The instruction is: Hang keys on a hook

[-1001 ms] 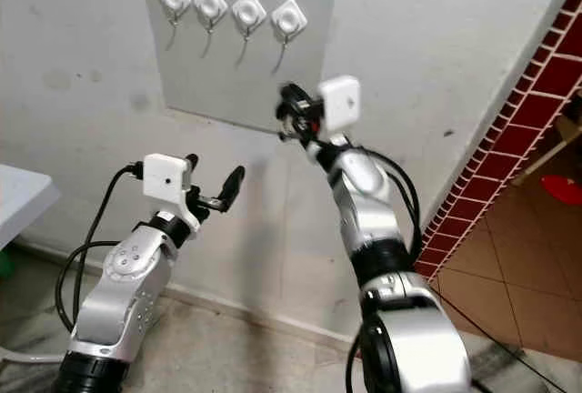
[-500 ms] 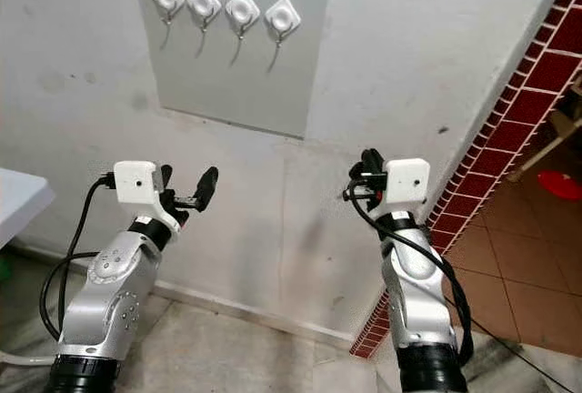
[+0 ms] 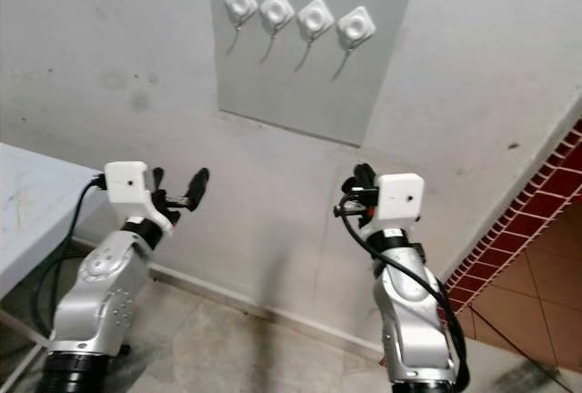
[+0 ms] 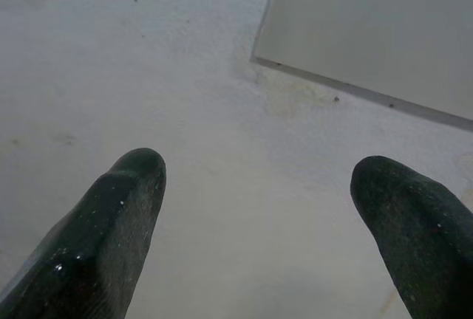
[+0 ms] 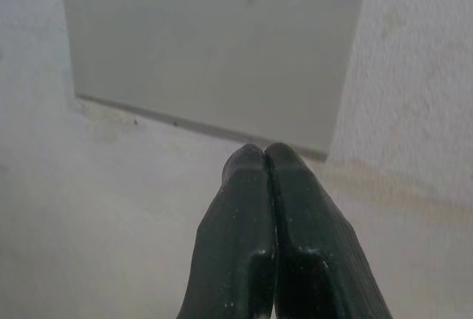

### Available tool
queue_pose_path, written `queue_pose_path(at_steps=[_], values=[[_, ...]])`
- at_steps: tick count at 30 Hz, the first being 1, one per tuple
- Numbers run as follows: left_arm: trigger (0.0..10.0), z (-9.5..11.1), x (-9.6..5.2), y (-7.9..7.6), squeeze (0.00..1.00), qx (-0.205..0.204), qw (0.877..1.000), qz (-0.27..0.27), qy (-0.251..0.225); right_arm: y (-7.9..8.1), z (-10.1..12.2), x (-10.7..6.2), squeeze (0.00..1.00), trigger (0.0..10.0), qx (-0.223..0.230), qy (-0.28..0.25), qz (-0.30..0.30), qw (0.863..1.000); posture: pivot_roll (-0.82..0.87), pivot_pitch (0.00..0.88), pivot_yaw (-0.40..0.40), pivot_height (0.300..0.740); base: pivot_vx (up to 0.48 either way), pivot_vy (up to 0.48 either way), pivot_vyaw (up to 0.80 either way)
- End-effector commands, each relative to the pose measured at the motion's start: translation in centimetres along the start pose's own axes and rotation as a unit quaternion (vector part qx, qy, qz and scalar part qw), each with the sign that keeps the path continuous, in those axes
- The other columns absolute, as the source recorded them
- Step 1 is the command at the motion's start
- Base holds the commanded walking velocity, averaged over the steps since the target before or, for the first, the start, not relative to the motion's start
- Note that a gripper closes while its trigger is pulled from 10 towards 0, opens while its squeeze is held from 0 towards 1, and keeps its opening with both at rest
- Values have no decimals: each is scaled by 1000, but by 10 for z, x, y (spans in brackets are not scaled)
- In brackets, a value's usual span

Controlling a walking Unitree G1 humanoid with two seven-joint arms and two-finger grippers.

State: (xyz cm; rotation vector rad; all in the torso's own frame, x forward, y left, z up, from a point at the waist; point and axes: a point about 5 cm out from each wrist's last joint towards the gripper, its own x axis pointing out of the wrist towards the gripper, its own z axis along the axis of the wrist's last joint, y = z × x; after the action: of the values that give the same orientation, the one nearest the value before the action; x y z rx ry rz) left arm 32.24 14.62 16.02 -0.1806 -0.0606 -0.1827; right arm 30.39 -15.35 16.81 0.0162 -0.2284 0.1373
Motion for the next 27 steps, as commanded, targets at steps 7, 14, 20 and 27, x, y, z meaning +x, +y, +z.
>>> queue_pose_path(at_steps=[7,14,20,27], values=[[10000,-5,0,-8,0,-1,1000,-12,12,-5,2,-4,0,10000,-5,6,-9,1000,10,46,-37,740,0,404,0],[10000,-8,0,-8,0,0,1000,-6,24,-4,3,-5,0,10000,-3,8,-8,1000,10,44,-36,740,0,0,0],[10000,-6,0,-8,0,6,1000,-11,12,-4,4,-6,0,10000,-3,7,-9,1000,10,47,-35,740,46,0,0],[10000,-5,0,-7,0,9,1000,-10,13,-4,5,-6,0,10000,-2,9,-7,1000,10,52,-37,740,294,0,0]])
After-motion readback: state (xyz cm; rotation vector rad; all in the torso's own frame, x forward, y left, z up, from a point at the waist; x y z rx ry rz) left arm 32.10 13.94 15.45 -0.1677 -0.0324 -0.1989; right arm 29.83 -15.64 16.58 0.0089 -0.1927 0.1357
